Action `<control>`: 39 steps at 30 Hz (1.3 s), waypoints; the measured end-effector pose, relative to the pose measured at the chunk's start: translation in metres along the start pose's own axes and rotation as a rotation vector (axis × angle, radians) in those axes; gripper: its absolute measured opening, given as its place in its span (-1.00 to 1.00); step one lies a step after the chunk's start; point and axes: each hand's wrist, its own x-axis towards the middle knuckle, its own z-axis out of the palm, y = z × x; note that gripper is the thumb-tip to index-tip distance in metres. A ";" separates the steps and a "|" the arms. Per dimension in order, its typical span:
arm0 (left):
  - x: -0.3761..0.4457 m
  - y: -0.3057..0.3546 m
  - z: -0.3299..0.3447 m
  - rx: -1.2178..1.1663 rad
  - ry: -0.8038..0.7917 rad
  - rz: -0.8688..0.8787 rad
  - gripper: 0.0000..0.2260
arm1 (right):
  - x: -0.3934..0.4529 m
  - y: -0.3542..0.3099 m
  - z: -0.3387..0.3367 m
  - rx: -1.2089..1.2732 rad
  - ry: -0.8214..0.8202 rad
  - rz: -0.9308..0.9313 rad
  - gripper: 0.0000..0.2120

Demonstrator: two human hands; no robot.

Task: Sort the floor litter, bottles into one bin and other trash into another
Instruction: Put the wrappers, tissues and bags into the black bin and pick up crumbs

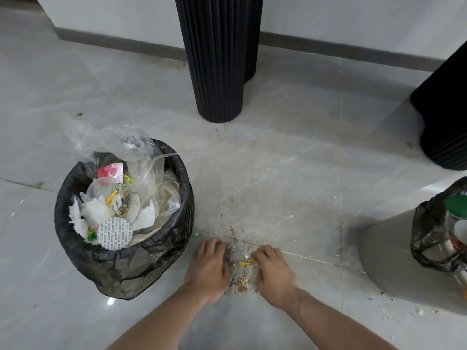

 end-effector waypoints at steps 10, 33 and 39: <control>0.009 -0.007 -0.022 -0.179 0.037 -0.249 -0.41 | -0.004 0.005 -0.008 0.087 0.073 0.110 -0.34; 0.007 0.018 0.001 -0.012 -0.081 0.204 -0.42 | -0.030 -0.017 0.024 0.203 0.092 0.198 -0.34; -0.029 -0.001 0.011 -0.078 -0.078 0.224 -0.43 | -0.044 -0.004 0.025 0.168 0.057 0.113 -0.37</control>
